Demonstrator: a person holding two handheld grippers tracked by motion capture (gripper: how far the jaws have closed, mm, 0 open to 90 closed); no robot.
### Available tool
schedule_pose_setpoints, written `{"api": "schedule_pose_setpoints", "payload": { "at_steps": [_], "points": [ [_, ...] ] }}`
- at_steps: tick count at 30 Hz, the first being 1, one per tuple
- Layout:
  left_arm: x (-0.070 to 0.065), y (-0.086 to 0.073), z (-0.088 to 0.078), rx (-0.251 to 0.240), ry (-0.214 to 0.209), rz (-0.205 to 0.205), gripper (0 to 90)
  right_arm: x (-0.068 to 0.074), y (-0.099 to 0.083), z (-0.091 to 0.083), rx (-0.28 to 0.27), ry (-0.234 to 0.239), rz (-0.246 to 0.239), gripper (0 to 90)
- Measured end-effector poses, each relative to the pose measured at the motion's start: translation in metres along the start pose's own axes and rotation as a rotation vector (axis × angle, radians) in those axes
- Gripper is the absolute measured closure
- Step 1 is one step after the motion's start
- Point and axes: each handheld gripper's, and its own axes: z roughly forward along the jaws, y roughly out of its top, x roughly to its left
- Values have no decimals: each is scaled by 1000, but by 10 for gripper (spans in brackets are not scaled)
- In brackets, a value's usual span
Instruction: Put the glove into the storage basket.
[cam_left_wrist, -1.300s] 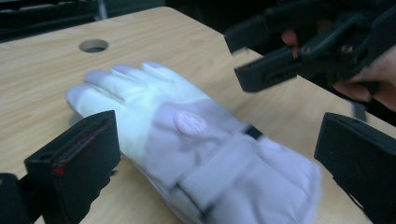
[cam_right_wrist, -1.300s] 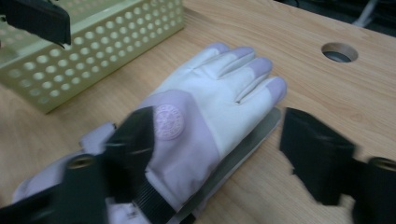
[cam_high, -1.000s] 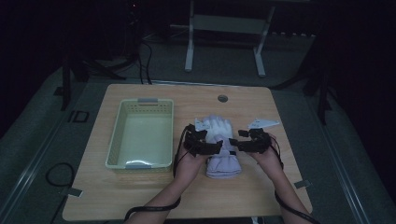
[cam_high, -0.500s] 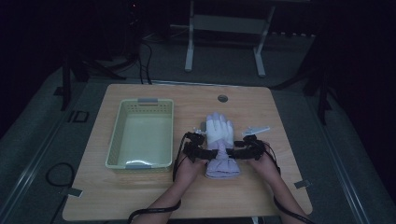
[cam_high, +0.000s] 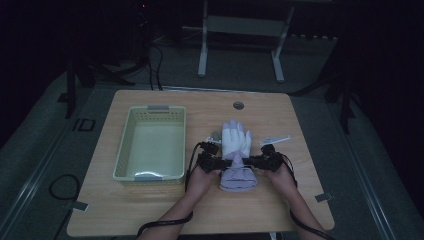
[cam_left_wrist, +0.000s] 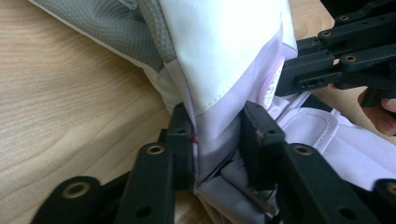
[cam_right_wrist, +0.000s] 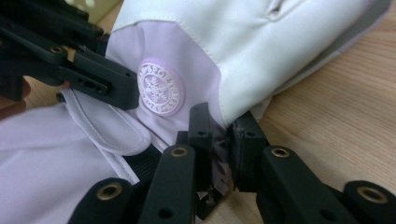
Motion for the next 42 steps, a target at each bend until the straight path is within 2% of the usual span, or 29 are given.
{"api": "schedule_pose_setpoints", "payload": {
  "at_steps": [6,14,23,31,37,42],
  "points": [
    [-10,8,-11,-12,-9,17,737,12,4,-12,-35,-45,-14,827],
    [-24,24,-36,-44,-22,57,752,25,21,-38,-91,-62,-24,827],
    [-35,41,-73,-44,-15,115,753,43,43,-57,-138,-36,-35,827],
    [-33,51,-106,-56,5,134,754,64,68,-60,-169,-22,-73,827],
    [-27,55,-128,-63,24,144,754,78,85,-56,-174,-11,-101,827],
    [-17,56,-146,-75,39,136,754,89,101,-49,-174,0,-120,827]
  ]
}}
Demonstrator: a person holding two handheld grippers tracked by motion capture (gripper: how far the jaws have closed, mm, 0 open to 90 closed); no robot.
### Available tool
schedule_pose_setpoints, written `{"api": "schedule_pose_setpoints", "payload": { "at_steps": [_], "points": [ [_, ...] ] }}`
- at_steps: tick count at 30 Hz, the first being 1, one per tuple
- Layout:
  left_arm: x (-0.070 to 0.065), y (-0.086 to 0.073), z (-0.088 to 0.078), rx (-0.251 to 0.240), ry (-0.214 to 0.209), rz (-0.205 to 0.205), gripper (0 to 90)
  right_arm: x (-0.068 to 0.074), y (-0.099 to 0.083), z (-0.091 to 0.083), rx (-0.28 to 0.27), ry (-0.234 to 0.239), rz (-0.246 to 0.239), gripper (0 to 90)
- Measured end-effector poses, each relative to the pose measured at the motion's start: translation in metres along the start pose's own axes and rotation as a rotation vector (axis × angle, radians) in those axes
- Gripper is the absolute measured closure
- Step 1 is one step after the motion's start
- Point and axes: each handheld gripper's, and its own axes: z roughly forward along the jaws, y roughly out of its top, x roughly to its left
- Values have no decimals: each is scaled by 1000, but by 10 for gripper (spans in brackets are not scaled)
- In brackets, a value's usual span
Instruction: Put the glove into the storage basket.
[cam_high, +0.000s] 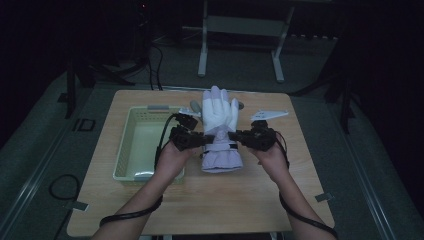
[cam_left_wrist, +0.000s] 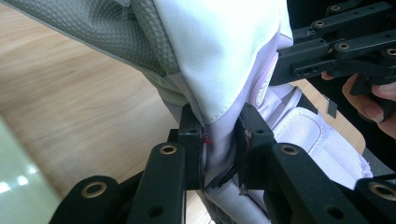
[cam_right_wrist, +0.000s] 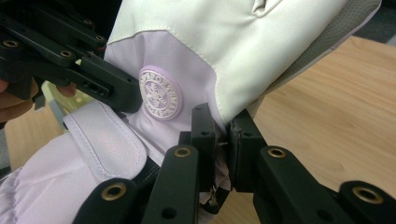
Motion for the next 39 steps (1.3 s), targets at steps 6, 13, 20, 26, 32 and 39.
{"api": "schedule_pose_setpoints", "payload": {
  "at_steps": [6,13,20,26,32,39],
  "points": [
    [15,0,-23,-8,22,-9,754,14,18,17,-2,20,-22,827],
    [35,-5,-46,8,52,-12,754,28,32,41,-4,49,-23,827],
    [53,-11,-72,21,85,-12,753,49,46,67,6,67,-51,827],
    [72,-17,-93,13,107,-33,753,64,61,90,11,82,-63,826],
    [95,-25,-107,32,120,-61,753,78,70,117,35,96,-89,826],
    [117,-33,-114,23,130,-69,753,88,79,142,49,99,-87,826]
  ]
}}
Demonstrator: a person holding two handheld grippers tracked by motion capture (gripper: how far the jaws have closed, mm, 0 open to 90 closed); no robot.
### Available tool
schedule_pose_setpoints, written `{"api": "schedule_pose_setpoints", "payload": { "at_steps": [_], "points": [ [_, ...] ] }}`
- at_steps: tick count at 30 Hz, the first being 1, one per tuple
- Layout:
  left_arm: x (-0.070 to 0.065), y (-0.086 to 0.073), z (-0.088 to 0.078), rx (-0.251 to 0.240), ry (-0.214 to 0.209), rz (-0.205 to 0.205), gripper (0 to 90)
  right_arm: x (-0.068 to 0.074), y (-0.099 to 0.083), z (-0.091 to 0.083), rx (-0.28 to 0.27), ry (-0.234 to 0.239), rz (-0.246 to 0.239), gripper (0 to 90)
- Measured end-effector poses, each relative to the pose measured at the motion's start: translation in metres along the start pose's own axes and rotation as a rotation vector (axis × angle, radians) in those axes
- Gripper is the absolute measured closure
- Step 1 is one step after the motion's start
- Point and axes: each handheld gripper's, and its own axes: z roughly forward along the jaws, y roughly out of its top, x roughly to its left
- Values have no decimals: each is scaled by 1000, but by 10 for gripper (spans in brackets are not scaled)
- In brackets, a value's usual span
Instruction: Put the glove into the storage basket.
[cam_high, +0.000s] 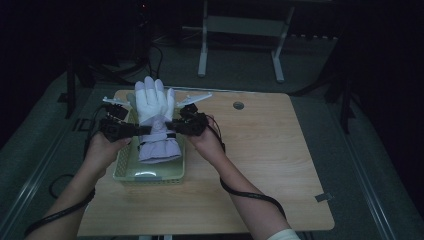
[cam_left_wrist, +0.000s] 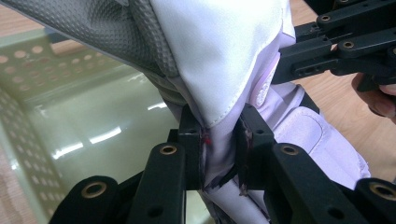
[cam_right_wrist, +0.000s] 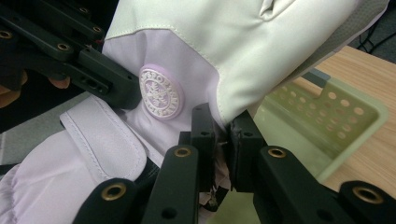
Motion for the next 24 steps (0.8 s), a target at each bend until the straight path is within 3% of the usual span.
{"api": "schedule_pose_setpoints", "payload": {
  "at_steps": [7,10,14,17,24],
  "points": [
    [13,-10,17,8,-12,-15,753,-5,-8,17,28,-8,24,826],
    [20,-19,32,17,-19,-36,752,-12,-19,28,49,-14,50,826],
    [23,-26,43,41,-13,-52,751,-17,-32,38,75,-16,71,825],
    [24,-30,50,51,-3,-39,749,-18,-38,42,87,-19,79,826],
    [26,-38,59,117,15,-60,746,-17,-50,54,138,-25,86,823]
  ]
}}
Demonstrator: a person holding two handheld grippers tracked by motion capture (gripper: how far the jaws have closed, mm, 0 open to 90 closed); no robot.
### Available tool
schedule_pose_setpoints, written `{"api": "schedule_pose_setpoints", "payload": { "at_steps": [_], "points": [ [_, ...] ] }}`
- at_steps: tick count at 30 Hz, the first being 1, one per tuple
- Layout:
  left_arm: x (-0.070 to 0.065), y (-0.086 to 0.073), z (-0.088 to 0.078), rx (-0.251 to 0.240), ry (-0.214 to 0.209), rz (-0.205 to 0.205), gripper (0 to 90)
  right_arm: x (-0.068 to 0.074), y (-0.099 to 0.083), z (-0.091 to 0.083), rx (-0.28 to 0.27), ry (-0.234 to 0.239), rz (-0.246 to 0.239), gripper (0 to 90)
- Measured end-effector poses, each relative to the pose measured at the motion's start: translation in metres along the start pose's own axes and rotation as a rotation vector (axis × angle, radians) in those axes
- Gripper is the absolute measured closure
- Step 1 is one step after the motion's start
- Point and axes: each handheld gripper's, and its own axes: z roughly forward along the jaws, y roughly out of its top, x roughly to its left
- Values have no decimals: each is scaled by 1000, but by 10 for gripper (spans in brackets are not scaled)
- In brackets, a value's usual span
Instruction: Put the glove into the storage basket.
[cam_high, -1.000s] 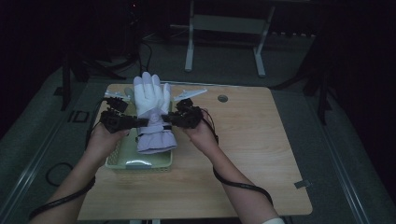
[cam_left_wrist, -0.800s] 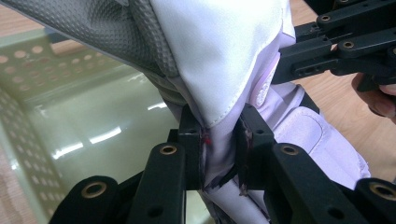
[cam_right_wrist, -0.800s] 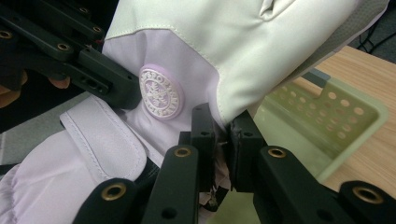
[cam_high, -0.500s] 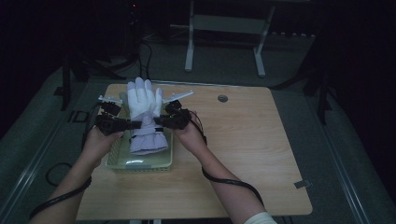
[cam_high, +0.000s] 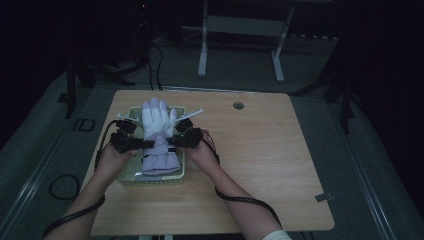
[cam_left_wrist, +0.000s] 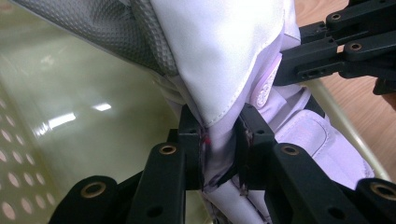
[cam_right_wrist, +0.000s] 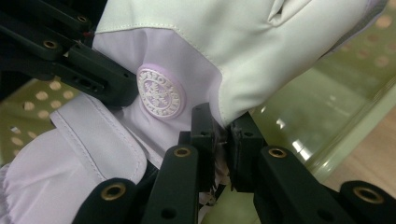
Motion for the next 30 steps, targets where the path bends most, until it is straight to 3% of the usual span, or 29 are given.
{"api": "schedule_pose_setpoints", "payload": {
  "at_steps": [4,9,17,19,24,27,29,30],
  "points": [
    [3,-3,6,29,2,-15,744,1,-3,6,35,-12,-5,819],
    [0,-5,17,97,63,3,727,4,-7,17,90,-42,-22,812],
    [-1,-8,33,158,119,-24,631,5,-7,25,134,-59,-12,738],
    [-1,-9,35,165,135,-24,583,7,-7,26,147,-68,-38,704],
    [-4,-6,38,176,246,-5,449,10,-4,19,115,-104,-72,581],
    [-4,-6,37,148,253,-9,340,6,-2,12,65,-82,-70,503],
    [-6,-8,33,95,278,7,184,2,-1,5,23,-53,-68,432],
    [-6,-8,33,95,278,7,130,2,-1,5,23,-53,-68,432]
  ]
}}
